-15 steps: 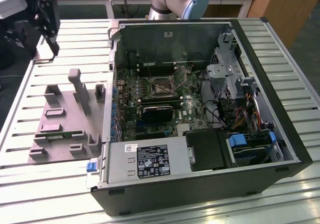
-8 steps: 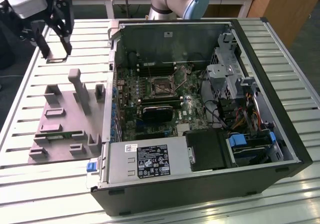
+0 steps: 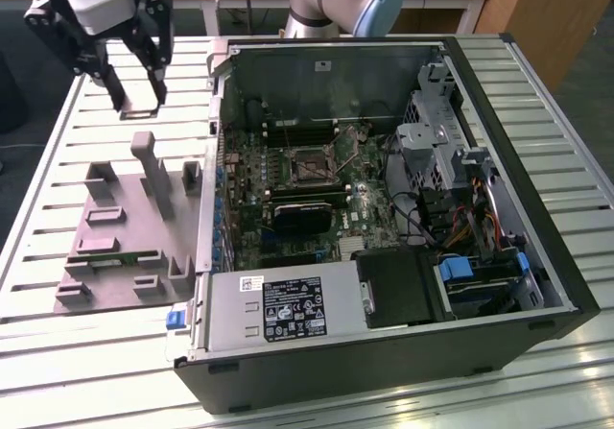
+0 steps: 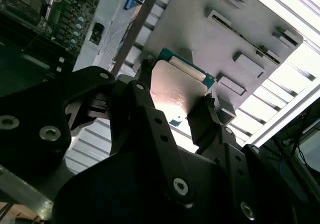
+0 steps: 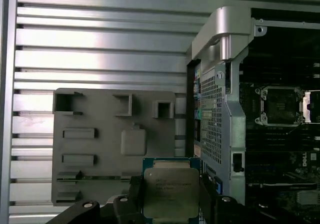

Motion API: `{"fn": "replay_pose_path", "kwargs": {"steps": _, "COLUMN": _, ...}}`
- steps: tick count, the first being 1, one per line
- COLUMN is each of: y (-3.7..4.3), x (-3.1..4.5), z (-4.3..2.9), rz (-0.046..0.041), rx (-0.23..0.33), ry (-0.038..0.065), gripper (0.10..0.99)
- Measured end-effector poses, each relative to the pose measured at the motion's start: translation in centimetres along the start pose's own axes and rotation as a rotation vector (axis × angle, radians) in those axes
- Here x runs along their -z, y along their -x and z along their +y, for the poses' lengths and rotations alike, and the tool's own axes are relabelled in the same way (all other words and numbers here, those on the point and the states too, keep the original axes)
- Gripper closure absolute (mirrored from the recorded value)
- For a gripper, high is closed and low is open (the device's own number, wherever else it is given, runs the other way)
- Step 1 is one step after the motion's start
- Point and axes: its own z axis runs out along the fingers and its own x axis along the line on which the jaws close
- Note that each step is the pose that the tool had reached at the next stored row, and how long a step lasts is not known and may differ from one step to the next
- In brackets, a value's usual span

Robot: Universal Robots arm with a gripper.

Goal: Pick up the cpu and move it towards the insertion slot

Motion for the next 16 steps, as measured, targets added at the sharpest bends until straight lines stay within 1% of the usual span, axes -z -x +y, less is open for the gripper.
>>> {"fn": "replay_pose_path", "kwargs": {"steps": 16, "y": 7.25, "x": -0.59, "z": -0.02, "rz": 0.004, "rx": 0.0, "ry": 0.0, "gripper": 0.549}}
